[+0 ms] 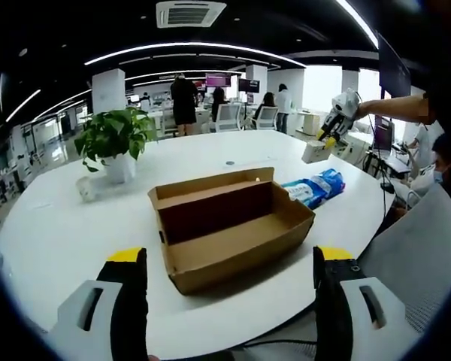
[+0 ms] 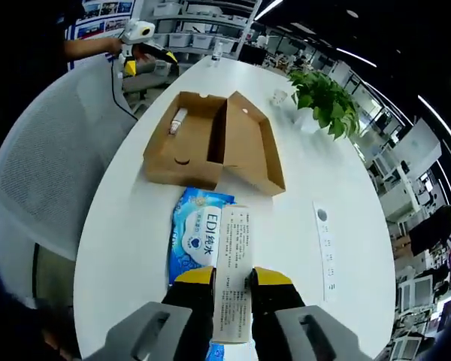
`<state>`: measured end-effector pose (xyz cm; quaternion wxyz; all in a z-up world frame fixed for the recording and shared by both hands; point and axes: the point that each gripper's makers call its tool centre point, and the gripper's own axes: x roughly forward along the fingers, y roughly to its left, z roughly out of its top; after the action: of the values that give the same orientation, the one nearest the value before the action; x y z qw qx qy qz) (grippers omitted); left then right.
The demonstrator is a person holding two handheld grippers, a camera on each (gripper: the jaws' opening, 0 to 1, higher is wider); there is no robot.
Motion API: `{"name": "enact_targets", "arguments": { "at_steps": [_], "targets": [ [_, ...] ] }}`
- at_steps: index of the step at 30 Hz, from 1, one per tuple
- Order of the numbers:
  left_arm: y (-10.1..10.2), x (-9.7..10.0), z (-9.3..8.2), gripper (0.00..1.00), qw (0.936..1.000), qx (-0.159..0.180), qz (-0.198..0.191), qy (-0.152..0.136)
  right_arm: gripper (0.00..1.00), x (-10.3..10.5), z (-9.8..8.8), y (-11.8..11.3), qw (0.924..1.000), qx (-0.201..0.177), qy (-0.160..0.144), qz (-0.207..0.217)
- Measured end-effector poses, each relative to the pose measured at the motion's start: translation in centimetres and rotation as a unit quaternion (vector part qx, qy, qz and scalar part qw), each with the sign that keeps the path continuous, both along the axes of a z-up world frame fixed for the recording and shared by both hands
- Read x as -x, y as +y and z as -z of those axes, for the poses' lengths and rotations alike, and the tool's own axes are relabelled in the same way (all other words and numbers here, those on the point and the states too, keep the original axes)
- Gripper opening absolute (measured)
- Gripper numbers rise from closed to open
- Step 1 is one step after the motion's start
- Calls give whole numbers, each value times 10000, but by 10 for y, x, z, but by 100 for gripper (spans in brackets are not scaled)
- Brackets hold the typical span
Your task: Operate the shoe box by opening the lid, removing the specified soft item, and placing it in the target area until the item is outside and the box remains undamaged.
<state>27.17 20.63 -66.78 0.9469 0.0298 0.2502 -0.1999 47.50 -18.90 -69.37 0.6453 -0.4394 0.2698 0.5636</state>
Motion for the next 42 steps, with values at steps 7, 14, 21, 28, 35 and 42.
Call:
{"name": "enact_targets", "arguments": {
  "at_steps": [7,14,21,28,35,42],
  "targets": [
    [-1,1,4,95,9999,-69,9,74,14,-10,17,-13,9999,114,43,62],
    [-4,1,8,95,9998,-148,47,141,14,-25,41,-25,9994,347,73,64],
    [-5,4,13,94,9996,-190,71,221,14,-36,57,-36,9987,465,108,157],
    [-3,4,15,94,9994,-202,24,278,14,-41,73,-46,9978,619,158,157],
    [-2,2,16,93,9994,-196,-14,290,14,-48,89,-58,9961,809,268,211],
    [0,3,19,93,9992,-208,-42,338,15,-52,100,-71,9940,1012,335,236]
  ]
}}
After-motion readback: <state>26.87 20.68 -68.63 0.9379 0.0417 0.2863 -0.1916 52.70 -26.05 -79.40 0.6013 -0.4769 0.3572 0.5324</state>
